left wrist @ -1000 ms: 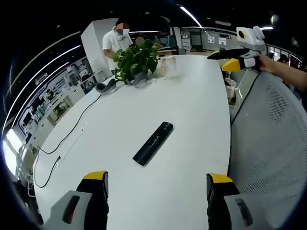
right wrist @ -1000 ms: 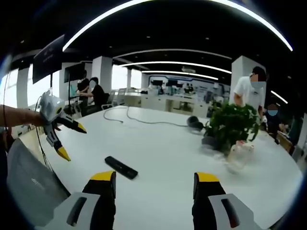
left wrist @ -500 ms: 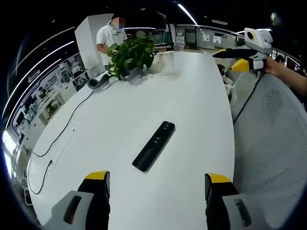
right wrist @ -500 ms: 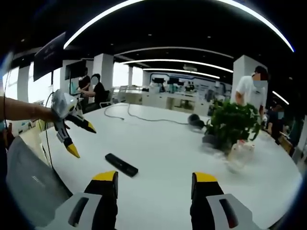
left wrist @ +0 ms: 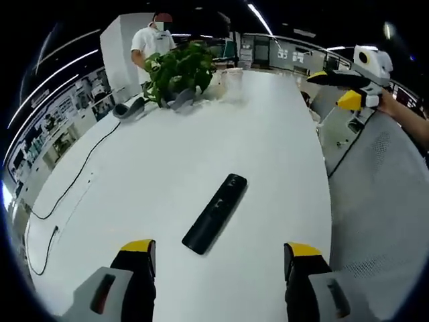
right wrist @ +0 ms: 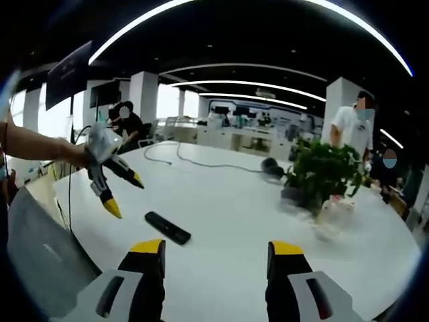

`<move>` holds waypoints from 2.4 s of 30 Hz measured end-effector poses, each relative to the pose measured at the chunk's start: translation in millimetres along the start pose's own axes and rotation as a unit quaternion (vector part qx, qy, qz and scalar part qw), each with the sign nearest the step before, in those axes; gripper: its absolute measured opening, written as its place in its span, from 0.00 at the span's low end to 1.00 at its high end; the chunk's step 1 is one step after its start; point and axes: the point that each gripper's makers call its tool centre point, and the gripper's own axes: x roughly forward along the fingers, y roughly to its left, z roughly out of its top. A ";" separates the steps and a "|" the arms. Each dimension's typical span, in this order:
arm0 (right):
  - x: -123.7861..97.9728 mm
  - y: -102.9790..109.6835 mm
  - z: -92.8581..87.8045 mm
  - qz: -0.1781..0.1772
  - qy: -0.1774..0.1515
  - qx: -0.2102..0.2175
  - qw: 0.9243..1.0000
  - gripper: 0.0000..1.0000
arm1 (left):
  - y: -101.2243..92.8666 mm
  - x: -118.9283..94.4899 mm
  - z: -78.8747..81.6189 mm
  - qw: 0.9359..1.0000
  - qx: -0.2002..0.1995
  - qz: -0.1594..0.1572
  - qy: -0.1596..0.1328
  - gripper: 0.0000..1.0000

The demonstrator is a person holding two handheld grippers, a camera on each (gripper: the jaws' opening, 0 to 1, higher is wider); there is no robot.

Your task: Press the specified remote control buttons in sequence, fully releasing each button before pressing the next.

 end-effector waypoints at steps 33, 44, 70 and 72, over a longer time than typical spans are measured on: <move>1.2 -7.9 -2.3 -0.014 0.002 0.001 1.000 0.55 | 21.5 46.8 -8.3 0.994 0.076 -0.022 0.082 0.74; 1.9 -8.2 -3.6 -0.015 0.008 -0.004 1.000 0.55 | 21.6 61.1 -8.9 0.991 0.088 -0.030 0.092 0.74; -0.1 -10.9 0.4 -0.018 -0.007 0.012 1.000 0.50 | 19.4 84.7 -10.5 0.987 0.118 -0.046 0.098 0.61; -0.1 -11.0 0.3 -0.017 -0.007 0.011 1.000 0.50 | 19.2 85.5 -11.2 0.987 0.121 -0.046 0.100 0.57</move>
